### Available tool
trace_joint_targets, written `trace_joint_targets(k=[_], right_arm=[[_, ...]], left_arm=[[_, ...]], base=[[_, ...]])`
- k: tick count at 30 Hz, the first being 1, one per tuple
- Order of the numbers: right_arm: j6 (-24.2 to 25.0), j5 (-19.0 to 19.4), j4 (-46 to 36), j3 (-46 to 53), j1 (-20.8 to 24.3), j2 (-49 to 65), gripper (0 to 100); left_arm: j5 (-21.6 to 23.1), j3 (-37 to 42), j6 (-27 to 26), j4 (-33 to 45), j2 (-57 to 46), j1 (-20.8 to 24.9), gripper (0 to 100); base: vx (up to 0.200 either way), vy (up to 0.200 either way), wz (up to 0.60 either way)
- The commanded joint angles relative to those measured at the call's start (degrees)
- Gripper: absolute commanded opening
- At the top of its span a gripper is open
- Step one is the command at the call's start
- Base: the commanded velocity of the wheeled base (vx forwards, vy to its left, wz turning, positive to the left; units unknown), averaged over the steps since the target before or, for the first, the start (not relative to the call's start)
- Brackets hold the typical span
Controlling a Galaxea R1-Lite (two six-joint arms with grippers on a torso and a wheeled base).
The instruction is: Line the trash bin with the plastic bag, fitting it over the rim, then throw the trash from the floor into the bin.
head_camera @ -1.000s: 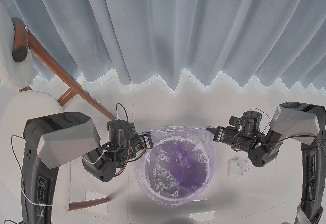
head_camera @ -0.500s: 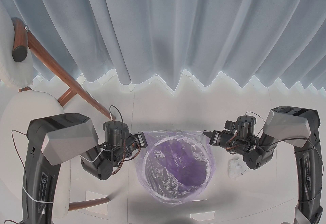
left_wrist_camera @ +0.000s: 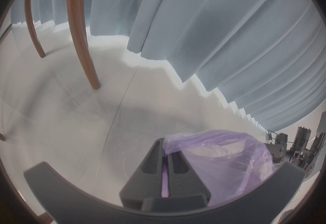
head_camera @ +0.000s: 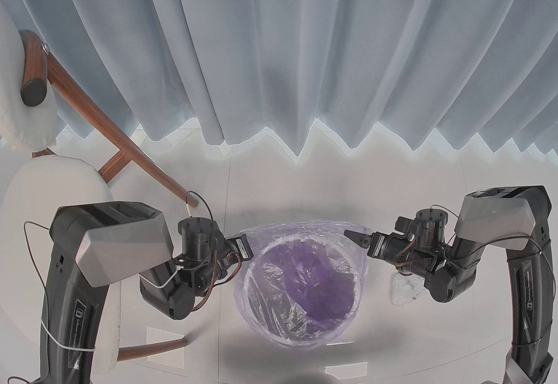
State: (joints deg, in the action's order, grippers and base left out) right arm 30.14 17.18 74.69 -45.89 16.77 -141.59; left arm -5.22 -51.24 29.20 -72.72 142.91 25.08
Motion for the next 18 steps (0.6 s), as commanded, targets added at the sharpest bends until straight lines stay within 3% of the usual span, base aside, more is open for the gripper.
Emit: trace_joint_targets(k=[1, 9, 10, 18], right_arm=[[1.4, 0.2, 5.3, 8.0, -0.3, 3.3, 100], [1.2, 0.1, 15.3, 17.7, -0.5, 3.7, 100], [1.3, 0.1, 15.3, 18.2, -0.5, 4.3, 100], [1.5, 0.0, 15.3, 21.8, -1.4, 7.6, 100]], left_arm=[[-1.6, 1.5, 0.4, -6.1, 1.7, 0.4, 0], [-1.6, 5.3, 1.7, -8.5, 0.7, 0.8, 0], [-1.7, 5.6, 2.4, -8.8, 0.4, 0.8, 100], [-1.8, 12.0, 7.0, -15.2, -3.4, 0.9, 100]], base=[[0.0, 0.0, 0.0], [0.0, 0.0, 0.0], [0.0, 0.0, 0.0], [0.0, 0.0, 0.0]])
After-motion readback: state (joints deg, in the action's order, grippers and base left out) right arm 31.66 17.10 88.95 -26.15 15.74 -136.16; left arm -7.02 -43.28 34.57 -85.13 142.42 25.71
